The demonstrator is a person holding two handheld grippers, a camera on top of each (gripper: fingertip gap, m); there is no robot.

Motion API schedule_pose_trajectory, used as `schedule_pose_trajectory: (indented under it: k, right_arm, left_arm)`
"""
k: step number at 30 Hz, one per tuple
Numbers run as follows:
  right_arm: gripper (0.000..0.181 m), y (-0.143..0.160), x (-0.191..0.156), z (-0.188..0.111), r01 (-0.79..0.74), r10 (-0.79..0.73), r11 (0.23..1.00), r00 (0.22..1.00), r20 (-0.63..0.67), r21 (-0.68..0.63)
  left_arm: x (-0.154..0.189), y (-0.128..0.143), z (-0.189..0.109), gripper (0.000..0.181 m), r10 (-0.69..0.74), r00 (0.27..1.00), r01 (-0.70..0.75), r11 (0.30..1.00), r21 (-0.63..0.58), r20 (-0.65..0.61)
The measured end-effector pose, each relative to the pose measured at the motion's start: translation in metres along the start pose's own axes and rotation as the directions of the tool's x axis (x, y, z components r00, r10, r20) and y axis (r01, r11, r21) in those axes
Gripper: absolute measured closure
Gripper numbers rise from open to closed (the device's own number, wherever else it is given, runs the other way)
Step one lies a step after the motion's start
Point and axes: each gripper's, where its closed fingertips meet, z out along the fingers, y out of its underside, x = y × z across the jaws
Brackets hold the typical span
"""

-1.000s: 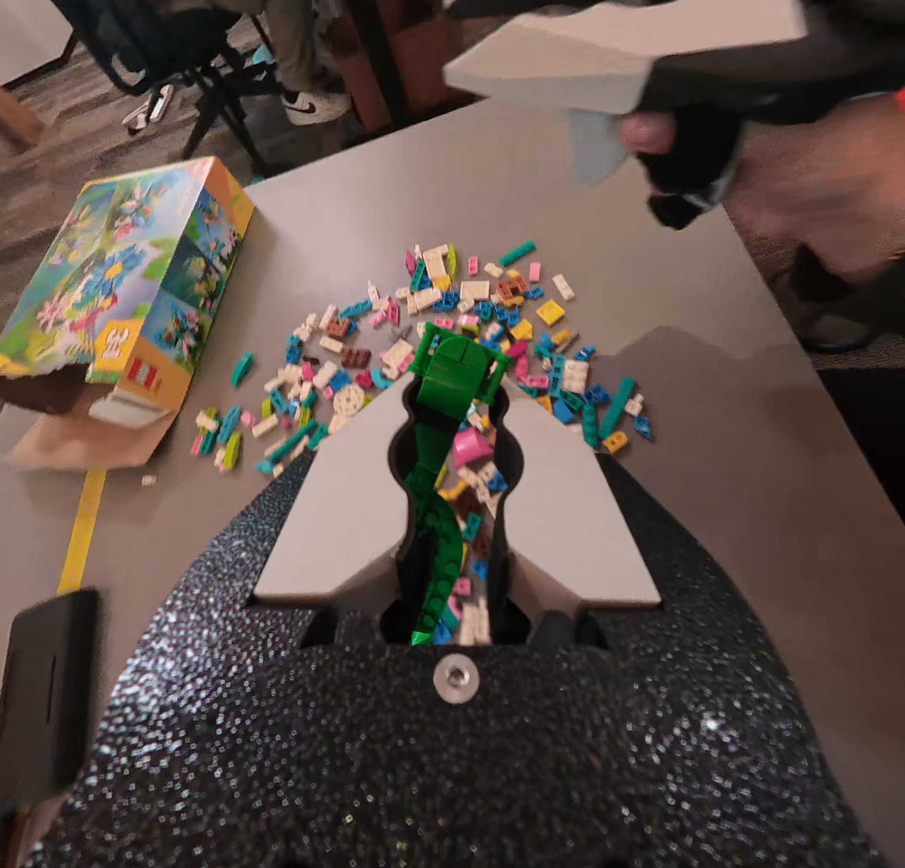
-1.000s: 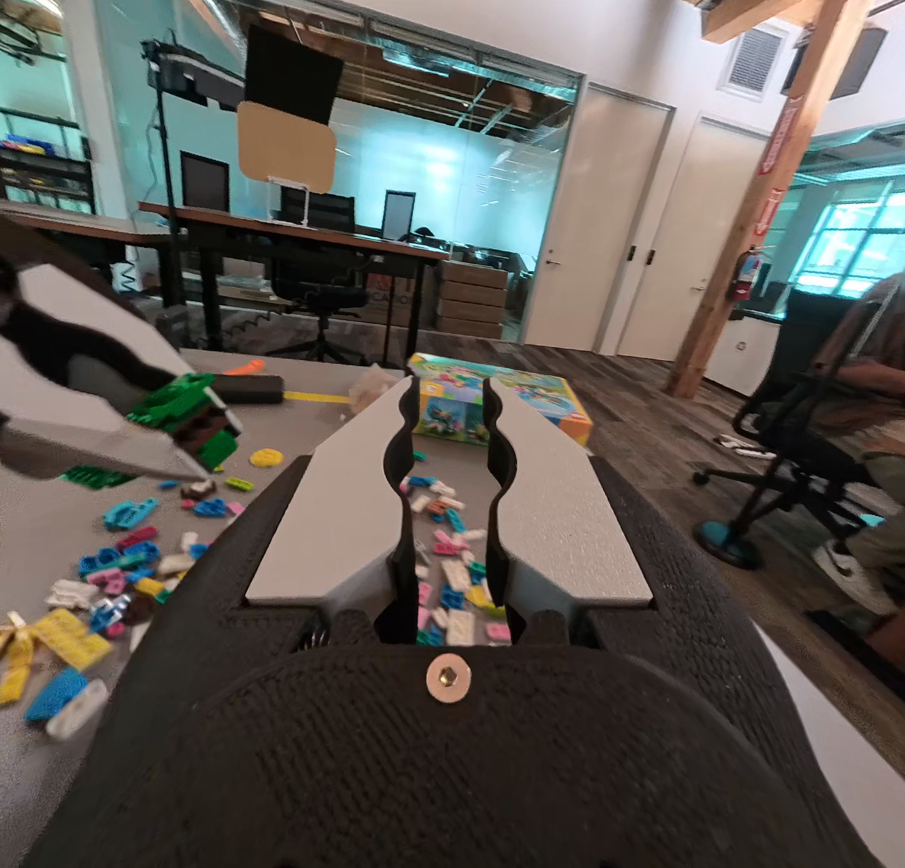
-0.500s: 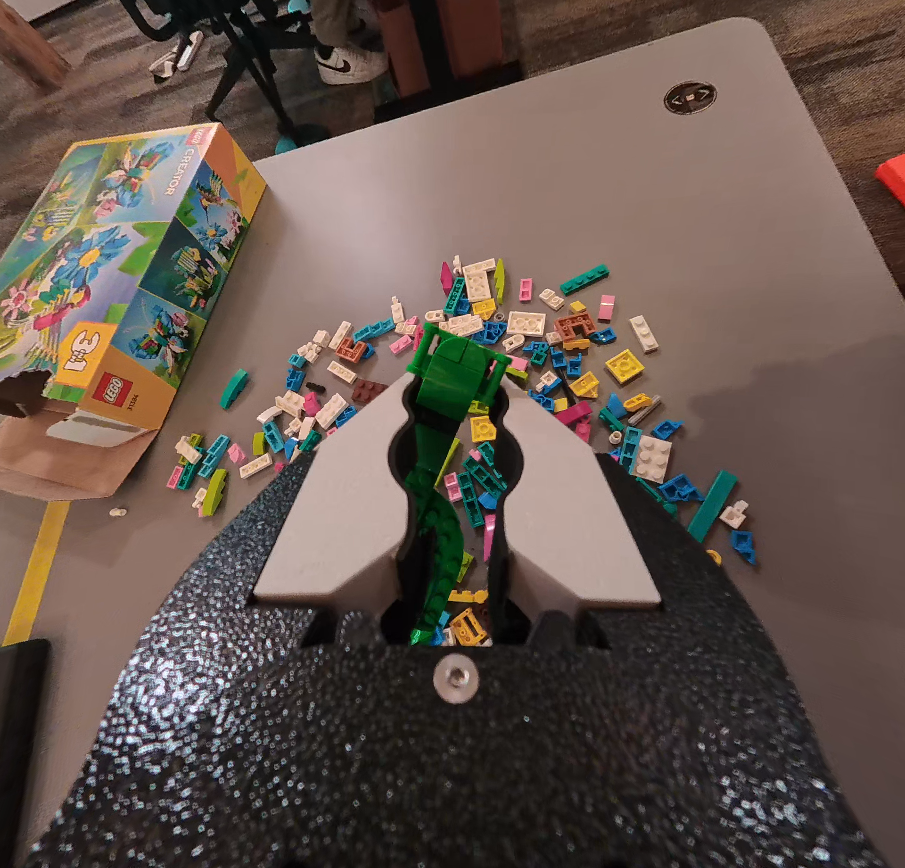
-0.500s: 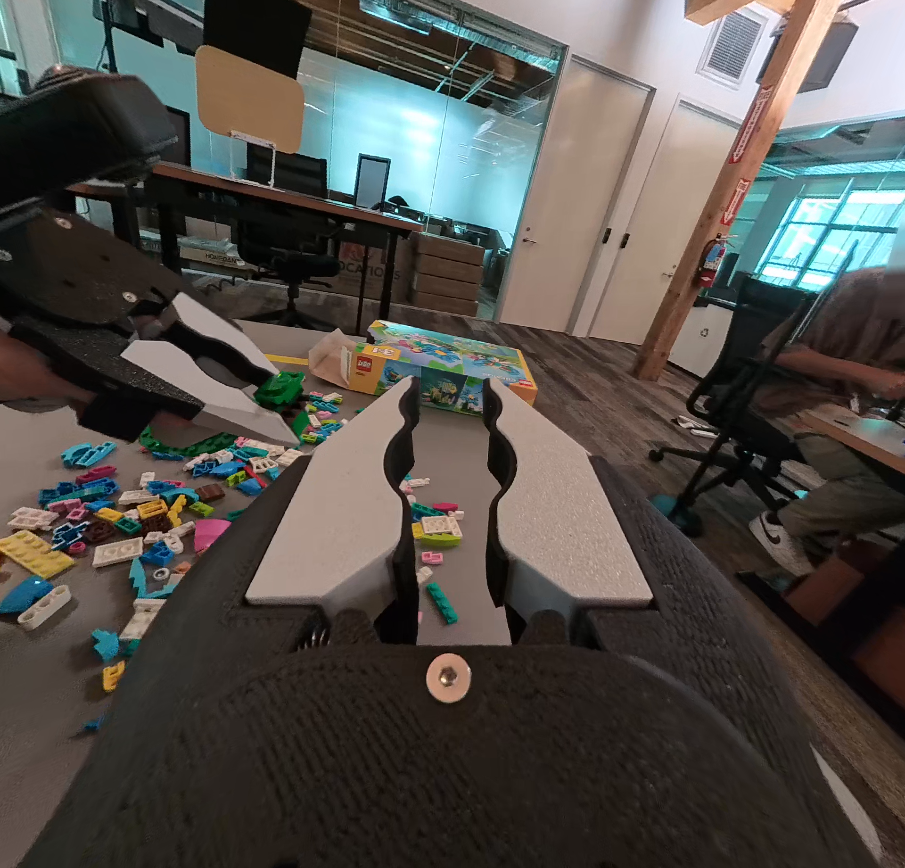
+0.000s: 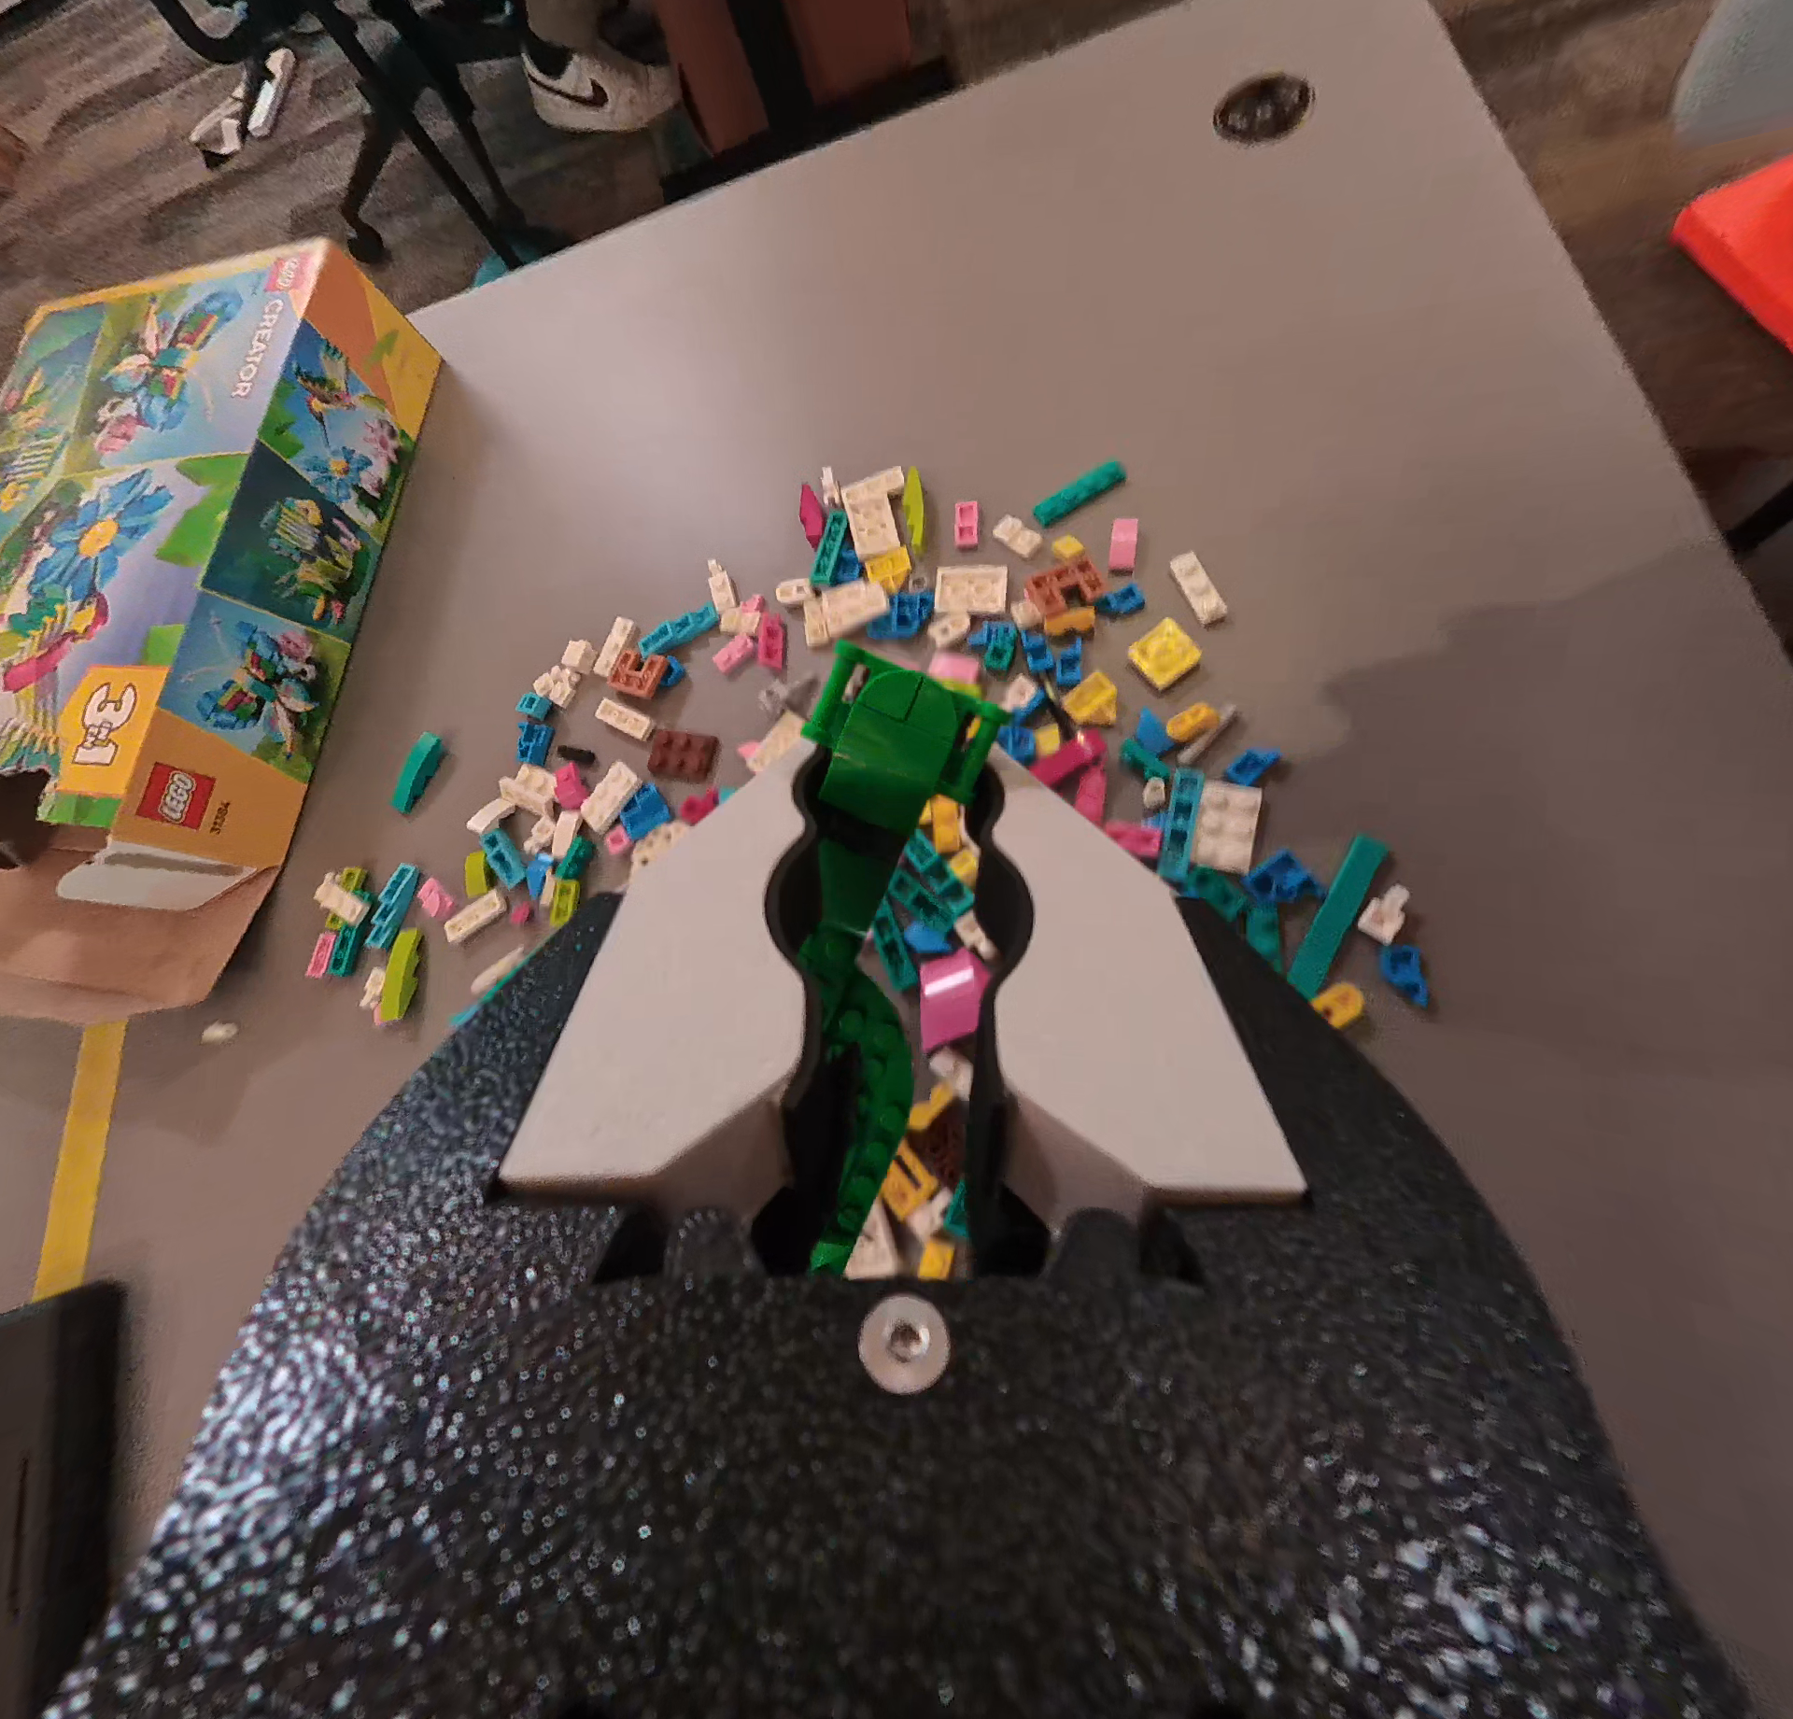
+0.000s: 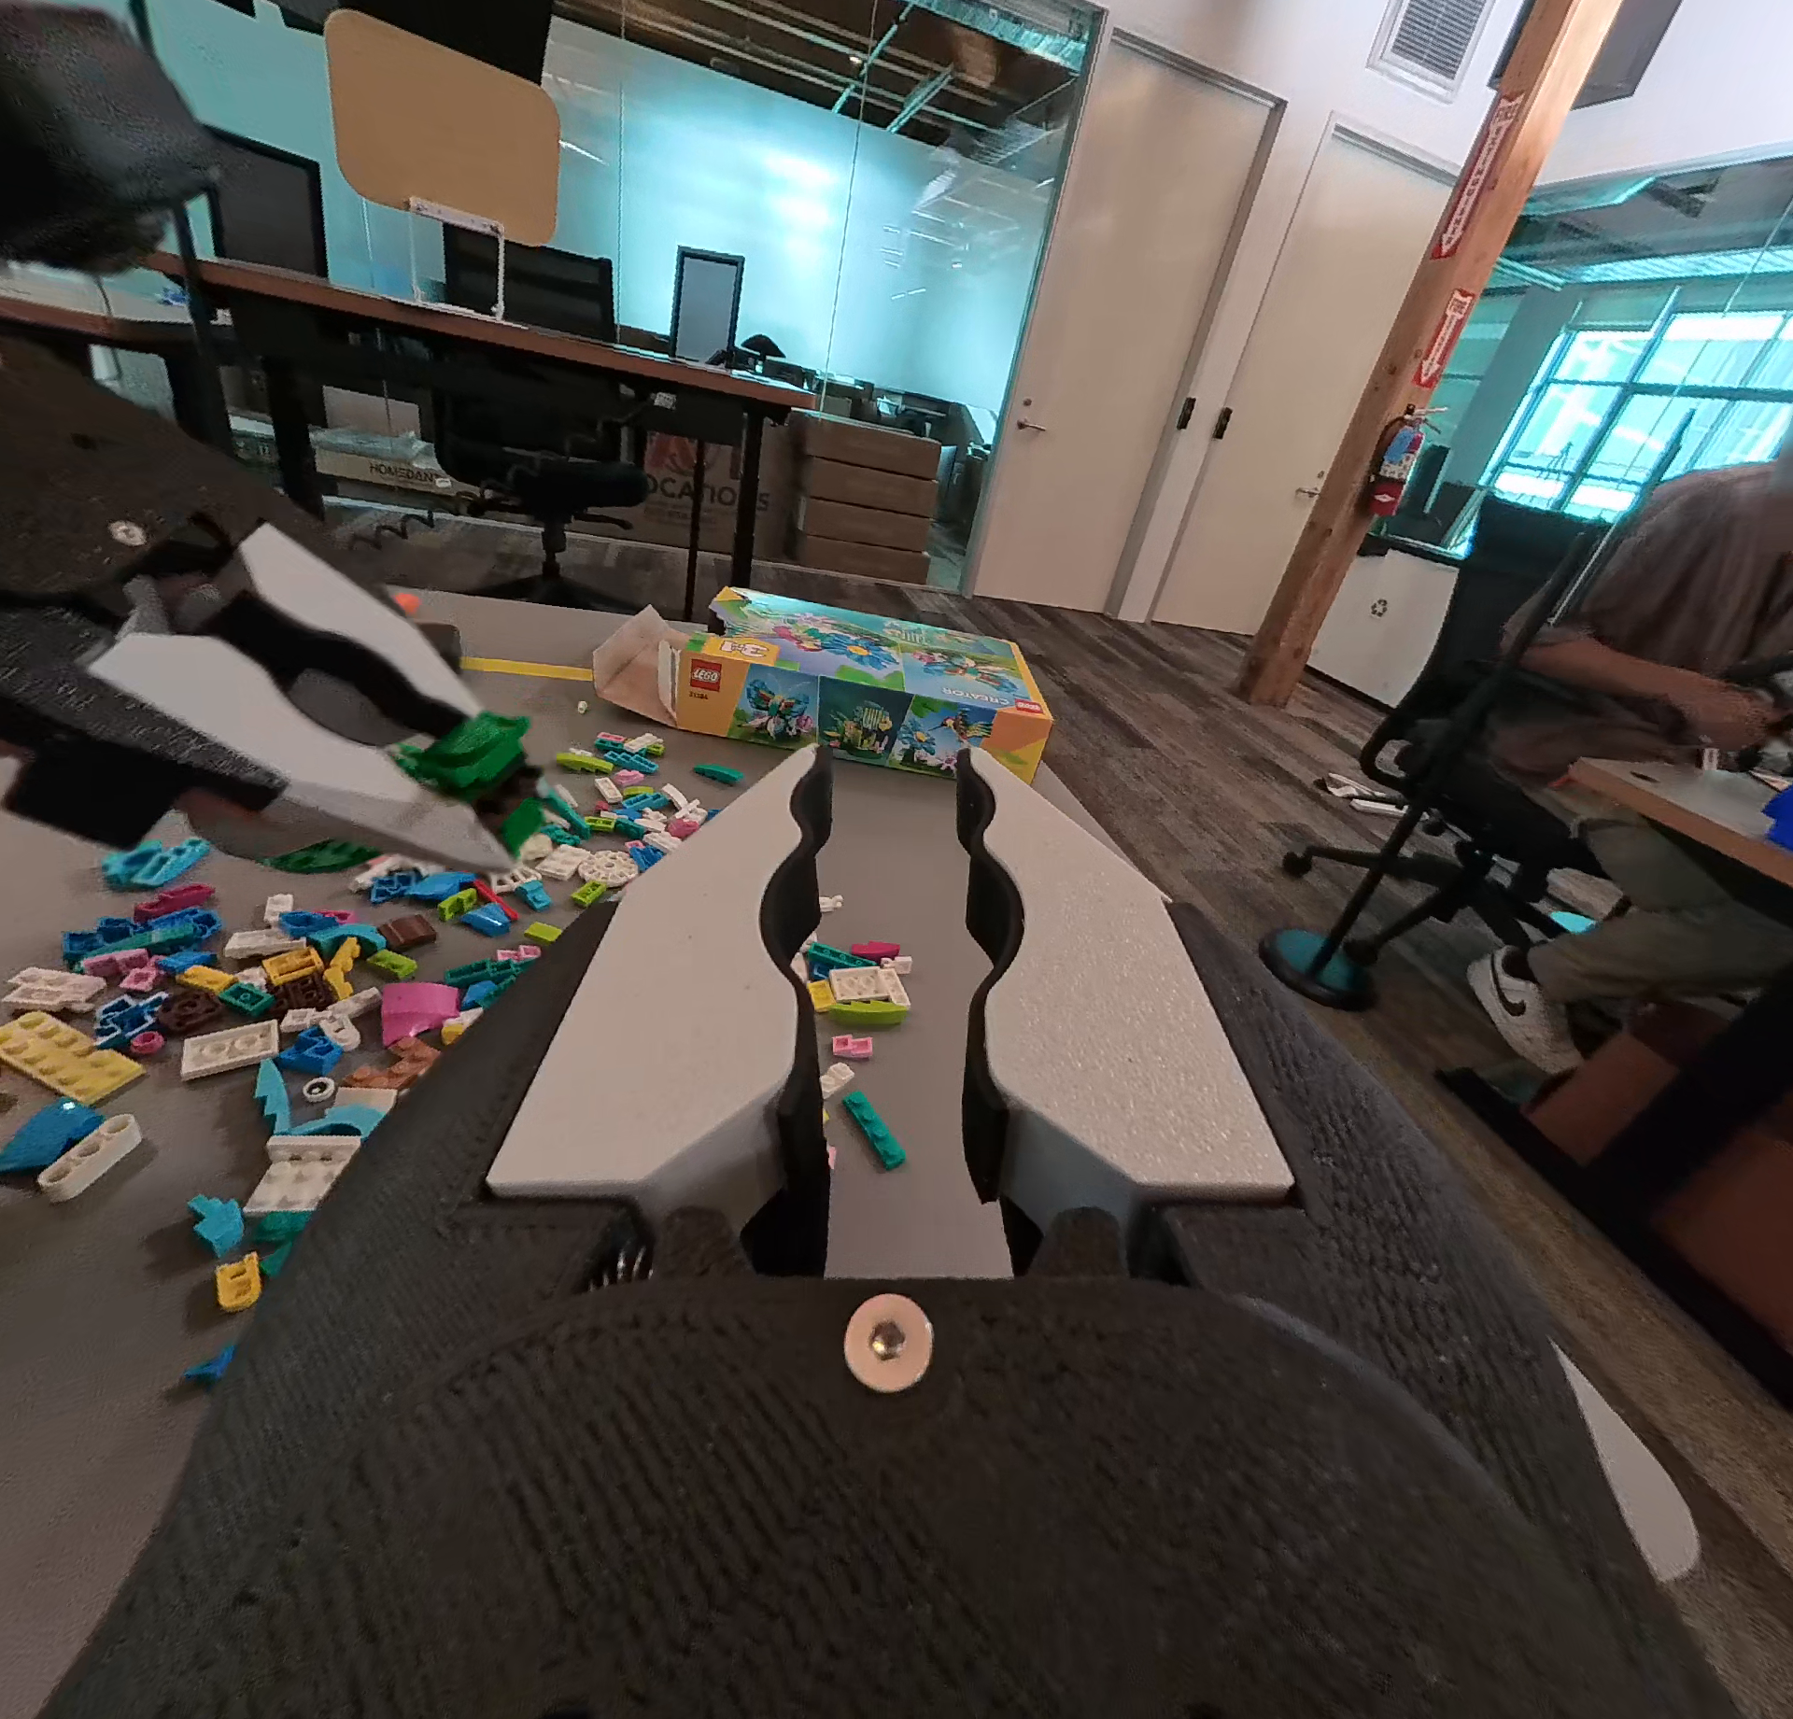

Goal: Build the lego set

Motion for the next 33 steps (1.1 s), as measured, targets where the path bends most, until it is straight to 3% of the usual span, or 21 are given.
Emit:
schedule_pose_trajectory:
  k: [8,11,13,24,27,33]
  right_arm:
    - [0.156,0.001,-0.011,0.002,-0.028,0.028,1.0,0.999,0.032,0.006]
    - [0.156,0.001,-0.019,0.004,-0.025,0.025,1.0,0.998,0.049,0.006]
    - [0.156,0.001,-0.024,0.005,-0.026,0.026,1.0,0.998,0.057,0.005]
    - [0.156,0.003,-0.034,0.005,-0.022,0.024,0.999,0.997,0.074,-0.024]
    - [0.156,0.005,-0.037,0.006,-0.023,0.026,0.999,0.996,0.083,-0.039]
    - [0.156,0.007,-0.05,0.011,-0.032,0.038,0.998,0.993,0.111,-0.053]
  left_arm:
    - [0.008,0.085,-0.051,0.156,0.017,1.0,-0.014,0.992,-0.125,0.026]
    - [-0.001,0.102,-0.066,0.156,0.0,0.998,0.009,0.989,-0.151,0.059]
    - [-0.006,0.098,-0.067,0.156,-0.012,0.998,0.021,0.989,-0.145,0.063]
    - [-0.007,0.015,-0.028,0.156,-0.103,0.994,0.105,0.993,0.058,-0.034]
    - [0.002,0.019,-0.026,0.156,-0.104,0.993,0.108,0.992,0.069,-0.053]
    - [0.012,0.056,-0.034,0.156,-0.096,0.993,0.096,0.995,0.0,-0.064]
